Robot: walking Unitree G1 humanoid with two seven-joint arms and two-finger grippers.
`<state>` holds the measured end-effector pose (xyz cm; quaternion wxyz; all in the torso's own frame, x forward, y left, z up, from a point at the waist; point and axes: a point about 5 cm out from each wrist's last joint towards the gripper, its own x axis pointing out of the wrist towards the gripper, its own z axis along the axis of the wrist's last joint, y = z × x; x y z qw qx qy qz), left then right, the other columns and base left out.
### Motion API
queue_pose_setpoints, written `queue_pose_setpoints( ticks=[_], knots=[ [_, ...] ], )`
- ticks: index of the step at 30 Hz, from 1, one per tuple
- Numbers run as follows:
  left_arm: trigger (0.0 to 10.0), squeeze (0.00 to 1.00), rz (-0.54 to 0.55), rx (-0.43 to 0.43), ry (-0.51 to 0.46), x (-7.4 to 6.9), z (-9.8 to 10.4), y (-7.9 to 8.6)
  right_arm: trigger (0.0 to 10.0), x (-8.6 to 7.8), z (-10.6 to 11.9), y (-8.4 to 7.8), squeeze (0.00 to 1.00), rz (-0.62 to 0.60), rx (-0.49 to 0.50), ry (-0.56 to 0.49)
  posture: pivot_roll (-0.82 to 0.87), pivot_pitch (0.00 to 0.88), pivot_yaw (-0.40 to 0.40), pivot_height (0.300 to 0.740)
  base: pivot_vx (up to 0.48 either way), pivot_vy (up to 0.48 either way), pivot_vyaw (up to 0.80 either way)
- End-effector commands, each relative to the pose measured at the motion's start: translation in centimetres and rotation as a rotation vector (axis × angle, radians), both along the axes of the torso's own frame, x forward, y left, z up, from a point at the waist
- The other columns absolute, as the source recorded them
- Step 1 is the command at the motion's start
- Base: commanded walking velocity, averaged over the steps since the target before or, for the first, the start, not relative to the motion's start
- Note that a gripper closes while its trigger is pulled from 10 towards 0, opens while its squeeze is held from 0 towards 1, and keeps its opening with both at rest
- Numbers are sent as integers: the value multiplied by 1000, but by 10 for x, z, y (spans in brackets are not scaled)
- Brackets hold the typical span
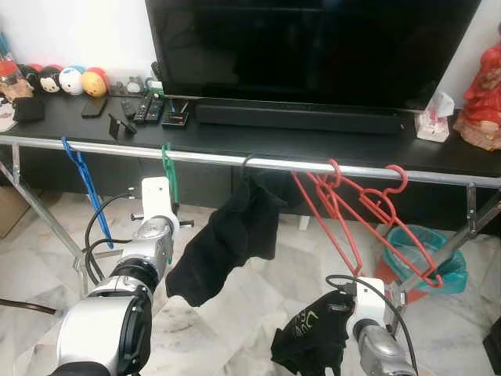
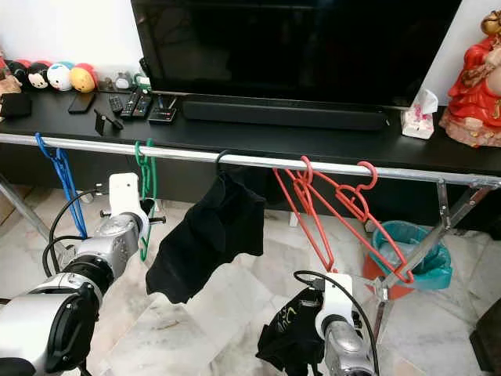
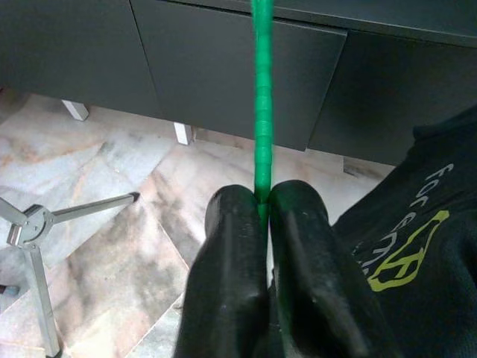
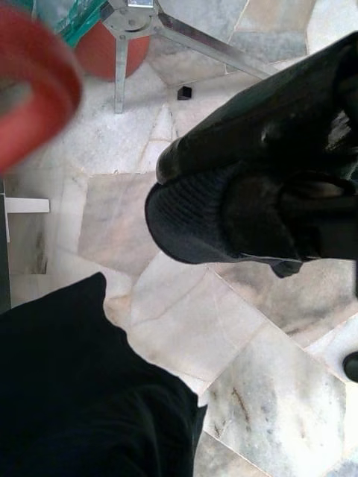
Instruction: Hang hanger
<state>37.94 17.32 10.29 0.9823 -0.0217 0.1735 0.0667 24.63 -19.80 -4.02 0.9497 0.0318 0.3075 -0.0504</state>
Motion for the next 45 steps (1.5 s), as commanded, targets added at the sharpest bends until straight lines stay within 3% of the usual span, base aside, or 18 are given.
queue_pose_setpoints(
  ticks=[1,15,19,20,21,22,26,29,32,34,38,40,45],
  knots=[
    [0,0,7,37,19,-3,-5,5,10000,3,2,-1,0,4,-4,1,27,0,-49,740,0,0,0],
    [0,0,3,64,8,-5,-8,7,10000,4,3,0,0,5,-3,-4,28,0,-48,740,0,0,0],
    [0,0,-29,113,-134,-2,7,5,10000,4,3,1,0,5,-2,-6,27,0,-49,740,0,0,0],
    [1882,0,-33,116,-157,-1,9,4,10000,4,3,1,0,4,-2,-7,27,0,-49,740,0,0,0],
    [9608,0,-34,118,-174,-2,10,5,10000,4,3,1,0,3,-2,-7,30,0,-48,740,0,0,0],
    [10000,0,-37,130,-184,-2,10,5,10000,4,2,1,0,4,-2,-8,30,0,-49,740,0,0,0],
    [10000,0,-74,139,-202,-10,2,4,10000,4,2,1,0,5,0,-9,31,0,-49,740,0,0,0],
    [10000,0,-94,142,-219,-21,-11,6,10000,3,2,3,0,5,4,-12,33,0,-47,740,0,0,0],
    [10000,0,-166,200,-220,-39,-29,7,10000,2,2,3,0,5,3,-12,31,0,-44,740,0,0,0],
    [10000,0,-207,255,-170,-55,-48,9,10000,2,1,2,0,3,3,-10,32,0,-43,740,0,0,0],
    [10000,0,-213,279,-138,-65,-59,13,10000,2,1,2,0,3,3,-9,32,0,-42,740,0,0,0],
    [10000,0,-200,291,-46,-85,-84,20,10000,1,0,2,0,5,4,-4,34,0,-43,740,0,0,0],
    [10000,0,-183,281,96,-109,-112,27,10000,-1,-1,1,0,4,4,8,34,0,-43,740,0,0,0]
  ],
)
